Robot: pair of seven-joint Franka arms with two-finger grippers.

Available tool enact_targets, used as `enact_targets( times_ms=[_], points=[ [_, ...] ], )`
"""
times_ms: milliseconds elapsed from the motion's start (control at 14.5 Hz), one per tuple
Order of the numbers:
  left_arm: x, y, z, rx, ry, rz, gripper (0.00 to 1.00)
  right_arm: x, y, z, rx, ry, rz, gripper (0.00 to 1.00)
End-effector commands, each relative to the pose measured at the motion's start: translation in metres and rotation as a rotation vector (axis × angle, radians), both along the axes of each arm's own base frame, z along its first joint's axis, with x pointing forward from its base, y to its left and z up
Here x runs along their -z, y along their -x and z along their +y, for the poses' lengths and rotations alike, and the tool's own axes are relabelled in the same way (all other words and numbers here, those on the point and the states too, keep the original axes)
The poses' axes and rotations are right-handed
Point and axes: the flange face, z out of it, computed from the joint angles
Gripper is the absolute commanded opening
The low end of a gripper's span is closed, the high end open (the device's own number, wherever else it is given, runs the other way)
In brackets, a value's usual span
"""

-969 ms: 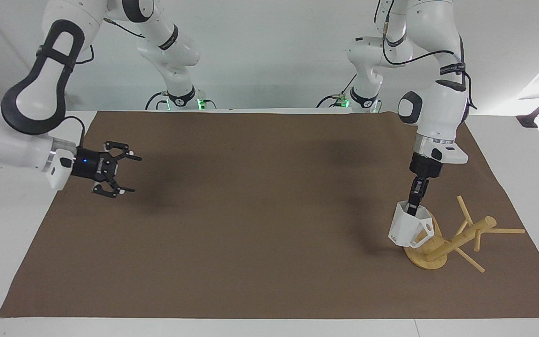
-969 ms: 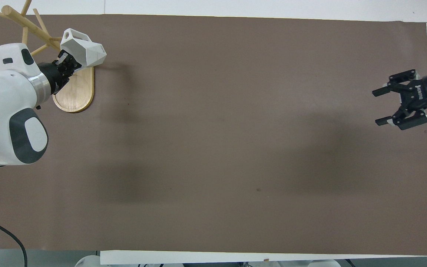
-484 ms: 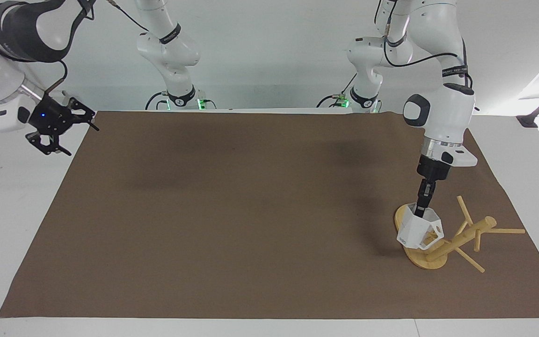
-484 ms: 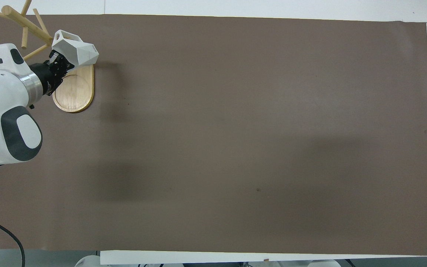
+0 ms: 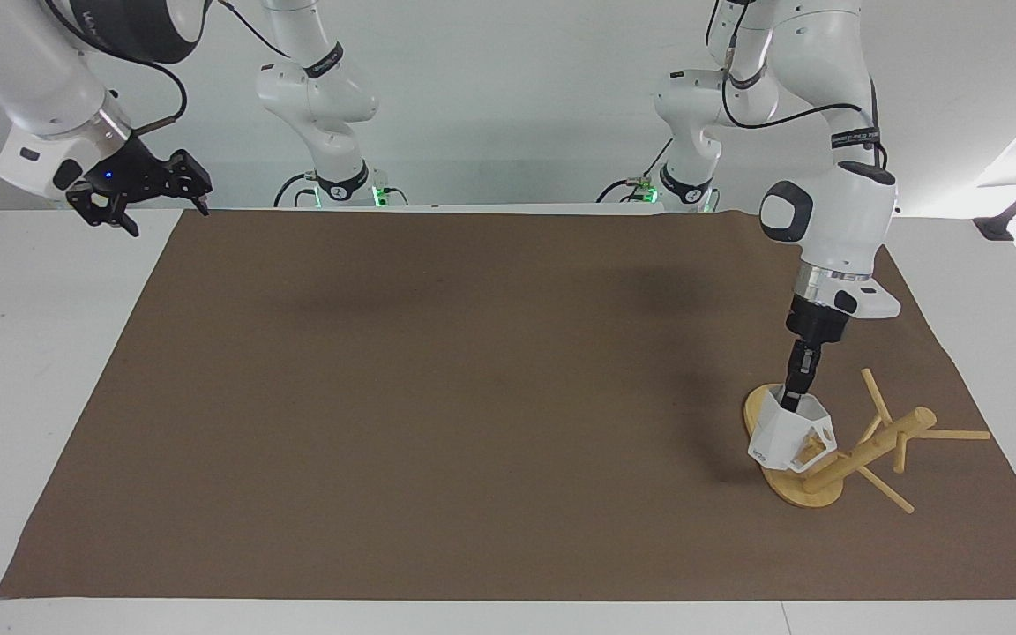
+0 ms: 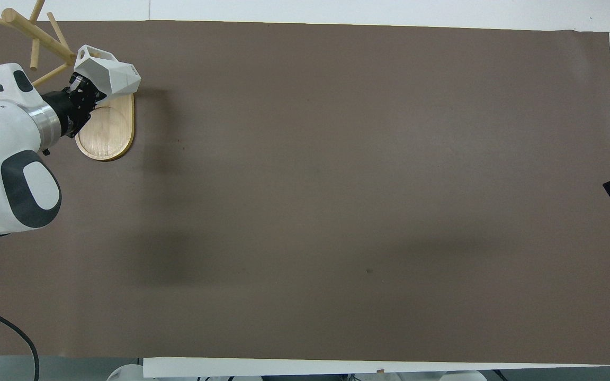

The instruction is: Hang cup on rack

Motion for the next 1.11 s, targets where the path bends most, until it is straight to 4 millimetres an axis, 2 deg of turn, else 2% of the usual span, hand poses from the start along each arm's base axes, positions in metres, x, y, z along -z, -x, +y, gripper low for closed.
enact_targets(
  times_ms=[0,69,138,208,346,415,553,692,830,1038],
  points=[
    [0.008,0.003,0.012,-0.025,0.015,0.038,0.30,-0.005,-0.006,0.038,0.067,0.068,0.003,1.00],
    [0.008,0.003,0.014,-0.029,0.016,0.048,0.54,-0.006,-0.005,0.051,0.082,0.124,0.007,1.00],
    [0.009,0.003,0.016,-0.033,0.018,0.055,0.63,-0.002,-0.008,0.051,0.093,0.141,0.011,1.00],
    [0.010,0.004,0.017,-0.032,0.019,0.074,0.78,0.017,-0.016,0.045,0.105,0.136,0.059,1.00],
    [0.009,0.006,0.019,-0.019,0.023,0.129,1.00,0.010,-0.012,0.036,0.124,0.098,0.051,1.00],
    [0.008,0.009,0.020,-0.011,0.027,0.167,1.00,0.007,-0.008,0.031,0.143,0.076,0.050,1.00],
    [-0.012,0.015,0.032,0.000,0.035,0.247,1.00,0.003,-0.001,0.029,0.157,0.075,0.048,1.00],
    [-0.041,0.019,0.041,0.030,0.014,0.310,1.00,0.005,-0.002,0.024,0.164,0.075,0.047,1.00],
    [-0.074,0.022,0.053,0.101,-0.088,0.384,1.00,0.009,0.000,0.022,0.161,0.073,0.060,1.00],
    [-0.126,0.026,0.056,0.242,-0.150,0.481,1.00,0.012,0.001,0.024,0.155,0.070,0.067,1.00]
  ],
)
